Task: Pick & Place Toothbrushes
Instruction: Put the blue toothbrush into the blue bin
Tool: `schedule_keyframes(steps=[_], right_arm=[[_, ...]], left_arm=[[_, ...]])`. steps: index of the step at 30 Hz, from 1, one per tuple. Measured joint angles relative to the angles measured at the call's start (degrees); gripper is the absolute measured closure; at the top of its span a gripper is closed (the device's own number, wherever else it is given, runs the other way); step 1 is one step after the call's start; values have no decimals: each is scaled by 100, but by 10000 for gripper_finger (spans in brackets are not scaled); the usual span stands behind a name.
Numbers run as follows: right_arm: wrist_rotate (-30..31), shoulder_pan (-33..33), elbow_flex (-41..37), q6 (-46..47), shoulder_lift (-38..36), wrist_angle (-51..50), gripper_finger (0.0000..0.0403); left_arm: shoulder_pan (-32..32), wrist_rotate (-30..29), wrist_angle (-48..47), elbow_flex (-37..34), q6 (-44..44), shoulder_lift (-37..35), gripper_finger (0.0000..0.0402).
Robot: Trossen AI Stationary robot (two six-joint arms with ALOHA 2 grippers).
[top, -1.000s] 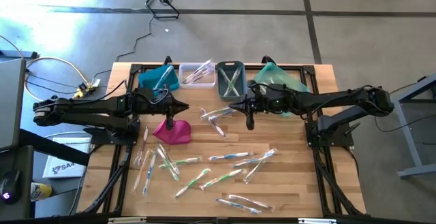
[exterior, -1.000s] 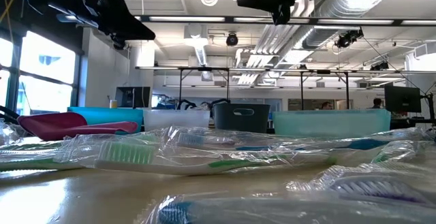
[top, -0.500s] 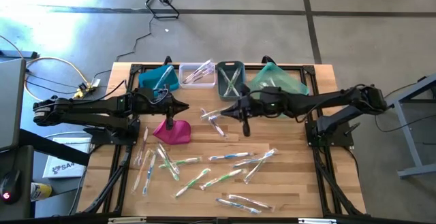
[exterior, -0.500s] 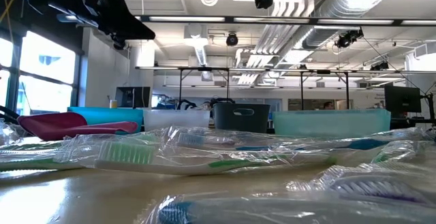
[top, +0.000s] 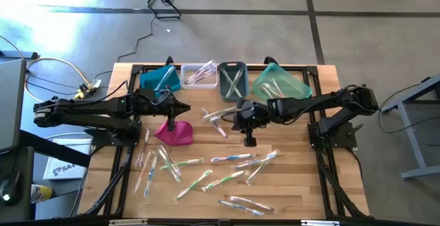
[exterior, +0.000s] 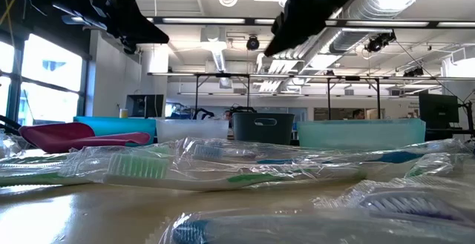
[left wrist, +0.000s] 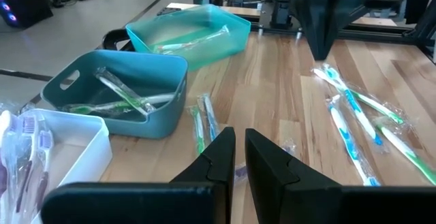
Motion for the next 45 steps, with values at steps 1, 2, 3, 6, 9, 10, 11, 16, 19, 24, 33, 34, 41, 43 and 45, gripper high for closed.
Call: schedule_keyframes(steps=[1,2,3,6,9,10,11,16,19,24,33,34,41,43,45], right_arm=[[-11,18,0,2,44,-115,400],[-11,49,0,38,92,-205,400],[-12,82,0,123,145,-258,400],[-11,202,0,446,307,-367,400],[-7,348,-4,775,424,-425,400],[3,398,-4,893,450,-424,400],[58,454,-4,1009,488,-430,400],[639,764,-4,1377,597,-547,400],[750,944,-11,1671,622,-708,400],[754,1129,-11,2191,622,-801,400],[762,1288,-11,2240,622,-769,373],[760,1290,-11,2253,622,-770,361],[742,1273,-9,2870,809,-772,274],[725,1281,-9,2848,938,-820,258],[721,1306,-11,2811,1079,-811,250]], left_arm=[[-1,0,0,0,0,0,373],[-1,0,-6,0,0,-2,373],[-1,0,-4,0,0,-1,373],[-1,0,-8,0,0,0,373],[-1,0,-22,0,0,0,373],[0,0,-20,0,0,0,373],[0,0,-20,0,0,0,373],[0,0,-17,0,0,0,373],[-1,1,-27,0,-1,-1,373],[-1,11,-161,-2,0,0,373],[-1,20,-327,-2,-2,0,373],[-1,20,-326,-2,-2,-2,373],[-1,20,-352,-2,-2,0,373],[-1,20,-418,-2,-2,-2,373],[-1,20,-481,-4,-2,0,373]])
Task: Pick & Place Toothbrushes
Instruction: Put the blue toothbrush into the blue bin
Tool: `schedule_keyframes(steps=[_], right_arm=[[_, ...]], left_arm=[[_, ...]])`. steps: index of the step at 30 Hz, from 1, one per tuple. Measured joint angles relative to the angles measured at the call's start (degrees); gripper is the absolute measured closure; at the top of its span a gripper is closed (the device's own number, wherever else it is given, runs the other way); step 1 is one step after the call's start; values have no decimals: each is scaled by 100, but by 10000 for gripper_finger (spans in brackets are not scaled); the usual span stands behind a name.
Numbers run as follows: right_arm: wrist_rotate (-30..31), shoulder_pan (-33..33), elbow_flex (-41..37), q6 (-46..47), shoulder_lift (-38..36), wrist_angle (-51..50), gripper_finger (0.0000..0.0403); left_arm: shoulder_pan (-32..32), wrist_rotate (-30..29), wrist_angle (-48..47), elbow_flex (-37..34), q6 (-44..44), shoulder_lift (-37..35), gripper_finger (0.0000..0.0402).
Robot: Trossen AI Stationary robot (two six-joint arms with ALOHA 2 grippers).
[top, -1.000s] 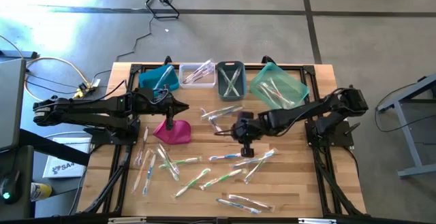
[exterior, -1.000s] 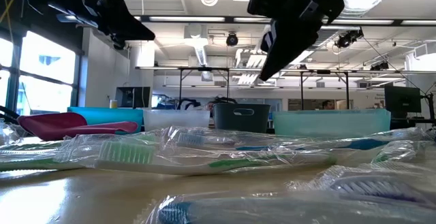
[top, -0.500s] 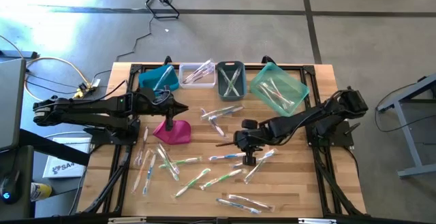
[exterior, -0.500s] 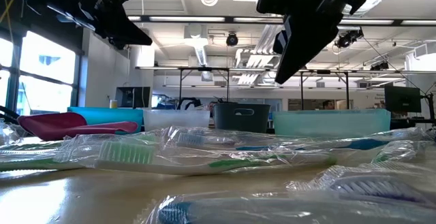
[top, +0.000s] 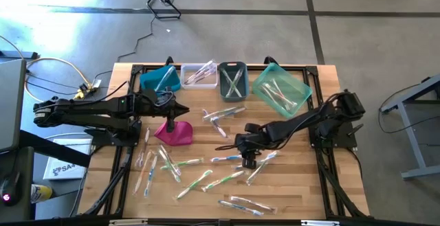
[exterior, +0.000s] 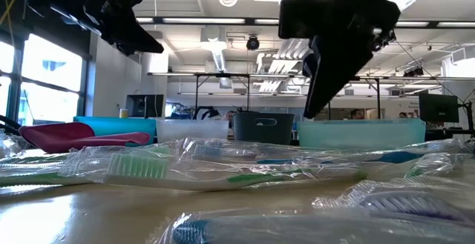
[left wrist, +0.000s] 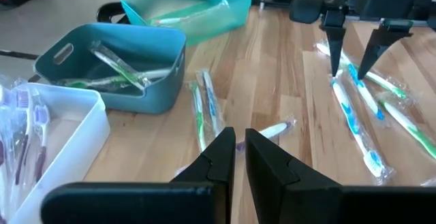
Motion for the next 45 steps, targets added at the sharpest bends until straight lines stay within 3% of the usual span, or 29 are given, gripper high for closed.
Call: schedule_keyframes(steps=[17,22,38,45], right_arm=[[-310,22,19,-16,922,65,253],[-42,41,13,-20,931,90,256],[44,34,9,-284,939,52,372],[22,34,9,-333,938,25,388]], left_arm=[[0,0,-227,-5,0,0,373],[0,-2,-228,-5,2,0,373],[0,-2,-230,-5,2,0,373],[0,-2,-228,-5,2,0,373]])
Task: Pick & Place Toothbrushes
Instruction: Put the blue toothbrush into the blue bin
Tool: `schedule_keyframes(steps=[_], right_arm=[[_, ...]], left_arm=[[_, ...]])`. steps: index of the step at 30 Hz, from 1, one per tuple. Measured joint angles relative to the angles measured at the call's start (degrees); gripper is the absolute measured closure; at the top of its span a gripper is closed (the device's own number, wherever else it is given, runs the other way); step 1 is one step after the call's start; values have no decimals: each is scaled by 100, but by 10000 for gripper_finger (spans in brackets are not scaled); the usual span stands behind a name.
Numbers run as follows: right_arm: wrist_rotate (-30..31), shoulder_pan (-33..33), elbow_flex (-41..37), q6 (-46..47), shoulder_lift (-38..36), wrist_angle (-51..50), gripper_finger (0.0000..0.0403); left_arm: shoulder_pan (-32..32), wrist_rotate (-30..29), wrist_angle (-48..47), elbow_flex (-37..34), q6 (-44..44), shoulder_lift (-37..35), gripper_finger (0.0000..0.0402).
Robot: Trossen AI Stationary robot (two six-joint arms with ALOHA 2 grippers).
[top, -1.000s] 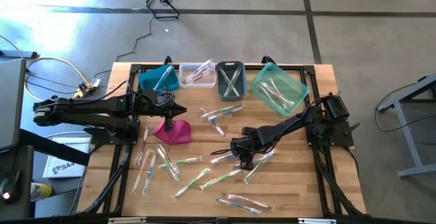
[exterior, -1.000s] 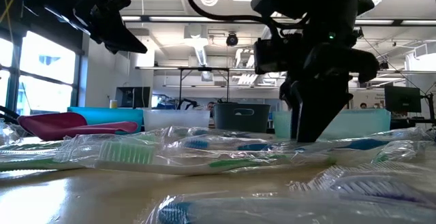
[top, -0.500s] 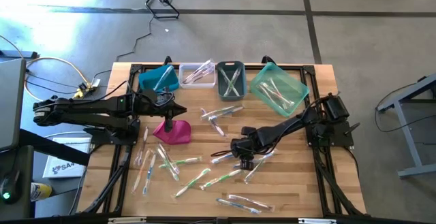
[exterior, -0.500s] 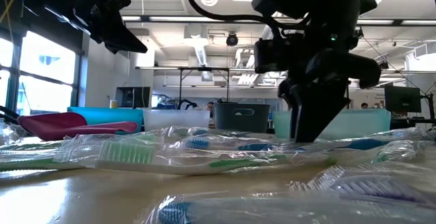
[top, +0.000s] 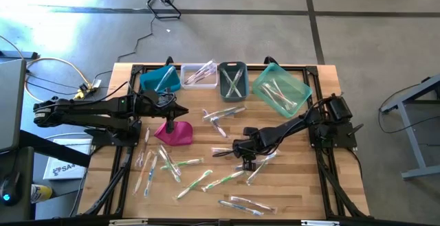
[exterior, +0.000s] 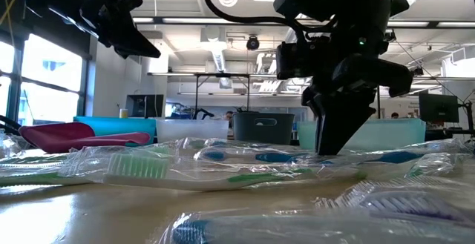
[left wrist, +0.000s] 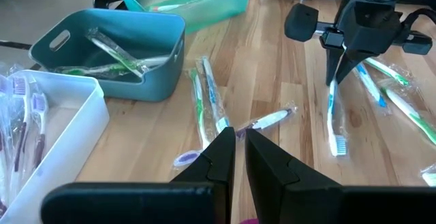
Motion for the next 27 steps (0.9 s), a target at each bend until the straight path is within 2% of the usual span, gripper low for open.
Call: schedule_keyframes(steps=[10,20,27], right_arm=[[-108,-50,-35,-163,-223,-141,388],[-68,-197,-24,-251,-1146,-149,388],[294,-201,-17,-302,-1958,-244,388]], left_arm=[[0,0,7,0,0,0,373],[0,-2,128,0,-1,-1,373],[0,-2,142,0,-18,-2,373]])
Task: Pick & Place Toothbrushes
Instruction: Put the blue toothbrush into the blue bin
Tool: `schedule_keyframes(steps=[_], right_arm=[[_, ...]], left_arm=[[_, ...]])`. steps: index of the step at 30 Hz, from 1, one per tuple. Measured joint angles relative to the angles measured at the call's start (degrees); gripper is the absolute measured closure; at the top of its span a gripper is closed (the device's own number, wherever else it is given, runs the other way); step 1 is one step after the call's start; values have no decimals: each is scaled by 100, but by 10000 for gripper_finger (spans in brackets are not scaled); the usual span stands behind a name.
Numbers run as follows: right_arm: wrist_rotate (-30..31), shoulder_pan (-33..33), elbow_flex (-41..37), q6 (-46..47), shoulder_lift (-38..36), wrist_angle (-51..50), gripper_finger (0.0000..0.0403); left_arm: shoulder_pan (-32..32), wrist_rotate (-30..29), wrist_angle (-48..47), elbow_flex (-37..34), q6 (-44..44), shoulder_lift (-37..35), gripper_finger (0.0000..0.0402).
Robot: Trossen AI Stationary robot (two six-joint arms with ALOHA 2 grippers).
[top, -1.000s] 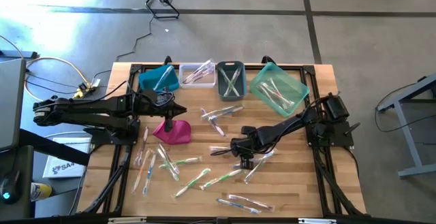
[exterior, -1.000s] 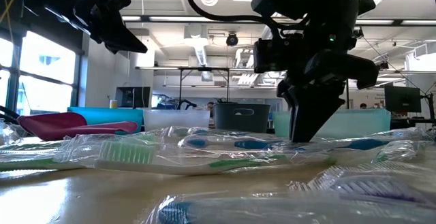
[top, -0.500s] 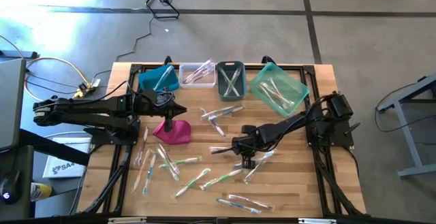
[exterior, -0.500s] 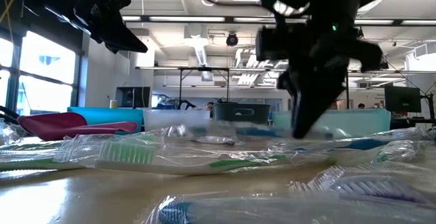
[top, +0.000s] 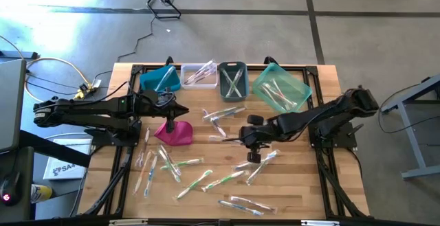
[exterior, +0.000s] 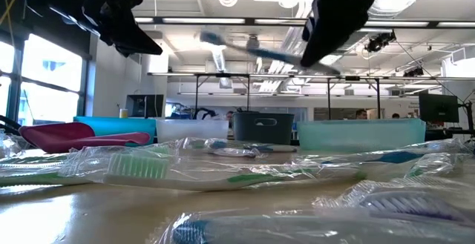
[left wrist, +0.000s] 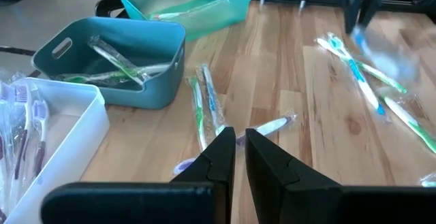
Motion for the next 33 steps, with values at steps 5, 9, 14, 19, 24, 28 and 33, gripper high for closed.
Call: schedule_keyframes(steps=[5,9,14,19,24,28,33], right_arm=[[392,-31,2,-113,-671,-336,388],[653,-128,9,-327,-1172,-575,388],[771,-424,9,-575,-1586,-910,388],[727,-783,9,-882,-1682,-1208,388],[441,-1138,9,-1168,-1678,-1344,388],[265,-1377,9,-1455,-1678,-1319,388],[-34,-1673,9,-1612,-1678,-1481,388]], left_arm=[[0,0,1,0,-102,0,373],[0,-7,89,0,-107,2,373],[4,-19,659,6,90,173,373],[7,-147,1167,11,635,602,373],[7,-313,1899,9,654,1347,373],[79,-276,2920,9,662,2147,373],[632,335,4017,8,596,3063,373]])
